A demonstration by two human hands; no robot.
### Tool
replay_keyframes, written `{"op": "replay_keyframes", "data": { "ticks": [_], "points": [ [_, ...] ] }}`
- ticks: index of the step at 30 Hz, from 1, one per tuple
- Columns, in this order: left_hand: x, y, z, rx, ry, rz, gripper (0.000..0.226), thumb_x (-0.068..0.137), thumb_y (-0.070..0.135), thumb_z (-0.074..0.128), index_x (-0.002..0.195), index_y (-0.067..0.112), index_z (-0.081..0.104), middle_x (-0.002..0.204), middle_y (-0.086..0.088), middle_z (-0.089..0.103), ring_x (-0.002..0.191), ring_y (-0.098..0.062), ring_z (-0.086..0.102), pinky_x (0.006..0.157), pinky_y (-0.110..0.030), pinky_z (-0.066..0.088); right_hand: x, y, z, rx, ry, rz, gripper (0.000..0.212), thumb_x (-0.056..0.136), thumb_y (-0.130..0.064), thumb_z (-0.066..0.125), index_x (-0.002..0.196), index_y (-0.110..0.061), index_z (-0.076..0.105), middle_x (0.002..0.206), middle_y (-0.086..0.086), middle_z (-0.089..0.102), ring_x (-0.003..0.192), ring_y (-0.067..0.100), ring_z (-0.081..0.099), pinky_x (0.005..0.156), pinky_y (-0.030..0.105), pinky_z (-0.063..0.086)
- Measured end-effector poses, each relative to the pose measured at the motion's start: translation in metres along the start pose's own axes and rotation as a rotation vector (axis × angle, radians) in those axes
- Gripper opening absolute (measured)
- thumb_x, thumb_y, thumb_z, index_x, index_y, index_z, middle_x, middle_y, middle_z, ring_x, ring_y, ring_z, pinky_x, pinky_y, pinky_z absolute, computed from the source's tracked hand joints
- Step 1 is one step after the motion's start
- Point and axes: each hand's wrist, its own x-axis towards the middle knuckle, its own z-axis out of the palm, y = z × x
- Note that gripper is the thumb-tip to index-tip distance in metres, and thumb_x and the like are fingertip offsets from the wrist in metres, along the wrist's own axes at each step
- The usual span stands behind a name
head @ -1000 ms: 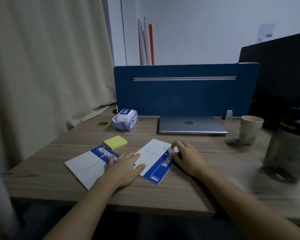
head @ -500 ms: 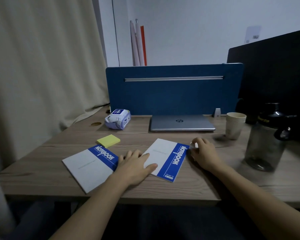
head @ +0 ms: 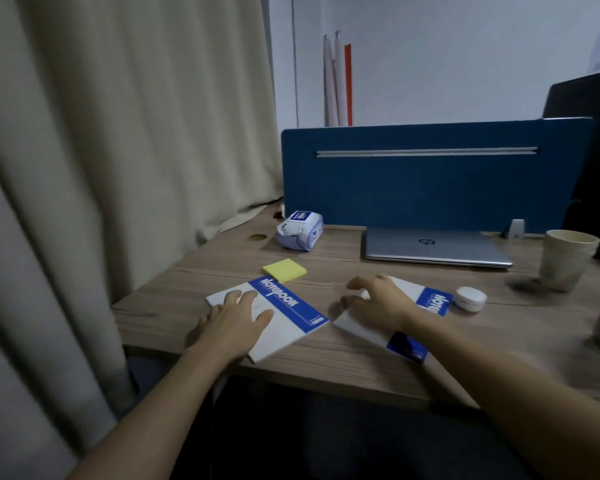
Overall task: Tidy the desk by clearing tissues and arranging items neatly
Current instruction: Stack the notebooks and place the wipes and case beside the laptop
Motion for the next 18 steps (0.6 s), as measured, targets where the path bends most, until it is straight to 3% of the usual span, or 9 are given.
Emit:
{"op": "replay_keyframes", "data": {
  "ticks": [4, 7, 11, 13, 15, 18],
  "points": [
    [-0.011, -0.016, 0.001, 0.062, 0.021, -0.010, 0.067, 0.089, 0.068, 0.036, 0.147, 0.036, 0.027, 0.156, -0.001, 0.027, 0.134, -0.033, 0.036, 0.107, -0.050, 0.027, 0.020, -0.050, 0.018, 0.212, -0.162, 0.065, 0.048, 0.093, -0.042, 0.056, 0.134, -0.019, 0.050, 0.128, 0.004, 0.061, 0.111, 0.021, 0.059, 0.093, 0.037, 0.050],
    [-0.012, -0.014, 0.001, 0.024, 0.038, 0.007, 0.068, 0.088, 0.066, 0.040, 0.147, 0.036, 0.026, 0.155, -0.001, 0.028, 0.133, -0.033, 0.038, 0.106, -0.049, 0.030, 0.026, -0.075, 0.023, 0.369, -0.205, 0.132, 0.039, 0.093, -0.041, 0.059, 0.125, -0.019, 0.054, 0.115, 0.002, 0.063, 0.098, 0.015, 0.062, 0.084, 0.034, 0.053],
    [-0.014, -0.005, 0.001, 0.056, 0.087, -0.014, 0.067, 0.090, 0.063, 0.042, 0.148, 0.034, 0.026, 0.151, -0.004, 0.033, 0.129, -0.031, 0.042, 0.103, -0.048, 0.035, 0.030, -0.091, 0.020, 0.498, -0.263, 0.192, 0.024, 0.094, -0.032, 0.058, 0.108, -0.012, 0.062, 0.104, 0.008, 0.067, 0.089, 0.017, 0.064, 0.085, 0.035, 0.054],
    [-0.016, -0.001, 0.001, -0.005, 0.117, -0.063, 0.065, 0.090, 0.058, 0.048, 0.147, 0.031, 0.029, 0.149, -0.006, 0.033, 0.126, -0.030, 0.046, 0.099, -0.045, 0.041, 0.029, -0.095, 0.019, 0.621, -0.311, 0.270, 0.024, 0.094, -0.028, 0.059, 0.109, -0.010, 0.060, 0.099, 0.010, 0.067, 0.081, 0.016, 0.064, 0.073, 0.030, 0.055],
    [-0.018, 0.004, -0.001, -0.092, 0.138, -0.127, 0.065, 0.089, 0.051, 0.057, 0.144, 0.028, 0.033, 0.148, -0.008, 0.032, 0.117, -0.027, 0.051, 0.086, -0.036, 0.046, 0.026, -0.097, 0.020, 0.692, -0.349, 0.337, 0.027, 0.093, -0.026, 0.060, 0.113, -0.008, 0.057, 0.097, 0.009, 0.067, 0.075, 0.014, 0.063, 0.060, 0.023, 0.054],
    [-0.013, 0.007, -0.012, -0.248, 0.141, -0.244, 0.062, 0.084, 0.038, 0.069, 0.135, 0.022, 0.040, 0.138, -0.010, 0.032, 0.085, -0.021, 0.053, 0.059, -0.026, 0.039, 0.023, -0.098, 0.021, 0.711, -0.351, 0.371, 0.028, 0.093, -0.023, 0.061, 0.114, -0.005, 0.058, 0.095, 0.009, 0.066, 0.071, 0.012, 0.061, 0.055, 0.020, 0.050]
  ]
}}
